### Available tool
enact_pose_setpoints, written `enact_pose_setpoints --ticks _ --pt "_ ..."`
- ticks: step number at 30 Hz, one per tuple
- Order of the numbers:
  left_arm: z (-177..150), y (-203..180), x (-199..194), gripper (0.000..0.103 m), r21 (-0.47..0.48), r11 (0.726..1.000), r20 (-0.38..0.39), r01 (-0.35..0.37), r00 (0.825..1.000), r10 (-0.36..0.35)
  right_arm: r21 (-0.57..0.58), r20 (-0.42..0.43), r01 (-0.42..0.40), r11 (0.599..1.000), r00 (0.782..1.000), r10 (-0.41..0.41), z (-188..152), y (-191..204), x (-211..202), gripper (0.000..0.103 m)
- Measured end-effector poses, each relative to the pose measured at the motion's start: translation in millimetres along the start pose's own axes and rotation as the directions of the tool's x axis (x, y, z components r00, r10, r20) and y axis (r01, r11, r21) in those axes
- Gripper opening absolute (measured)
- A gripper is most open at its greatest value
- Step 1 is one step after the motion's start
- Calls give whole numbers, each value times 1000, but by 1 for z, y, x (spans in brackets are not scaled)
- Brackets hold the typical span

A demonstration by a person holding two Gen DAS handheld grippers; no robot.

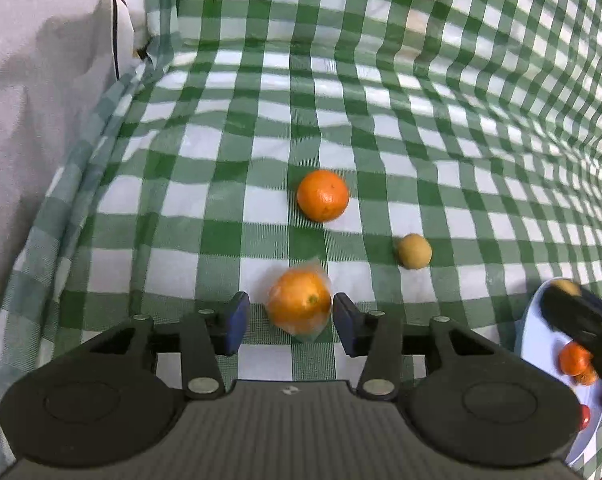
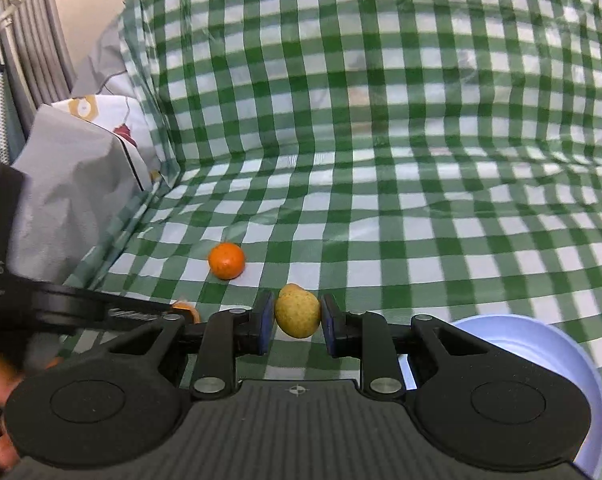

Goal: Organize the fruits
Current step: 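Carry the wrapped orange and yellow fruit in both grippers over the plate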

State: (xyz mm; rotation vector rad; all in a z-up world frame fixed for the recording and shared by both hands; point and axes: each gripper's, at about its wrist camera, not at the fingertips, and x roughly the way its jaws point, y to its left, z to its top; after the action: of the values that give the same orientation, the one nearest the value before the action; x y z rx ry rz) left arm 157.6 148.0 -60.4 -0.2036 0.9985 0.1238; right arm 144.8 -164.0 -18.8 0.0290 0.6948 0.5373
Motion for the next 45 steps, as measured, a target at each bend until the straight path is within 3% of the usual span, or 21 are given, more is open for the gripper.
enact_pose_setpoints --ticks 1,3,5,14,23,45 --pt "-1 -2 2 51 10 1000 -6 -9 1000 9 -10 4 2 1000 1000 -2 0 -3 -8 26" --pt "0 -4 6 40 18 1000 -10 -6 1000 7 -22 9 1 1000 1000 -1 -1 -7 -20 26" --pt "-1 -5 5 40 20 1000 -8 -10 1000 10 -31 13 3 1000 1000 -2 -3 -11 -32 26" --pt "0 -13 -34 39 23 999 54 31 998 -32 -19 8 30 999 1000 -30 -28 -27 -54 26" --pt "-4 -38 -70 39 90 994 102 58 993 -68 -33 43 81 996 996 -80 -24 -37 -73 26" --pt "-5 -99 -67 39 169 977 99 132 984 -151 -26 67 161 987 985 -159 -24 -70 -98 26"
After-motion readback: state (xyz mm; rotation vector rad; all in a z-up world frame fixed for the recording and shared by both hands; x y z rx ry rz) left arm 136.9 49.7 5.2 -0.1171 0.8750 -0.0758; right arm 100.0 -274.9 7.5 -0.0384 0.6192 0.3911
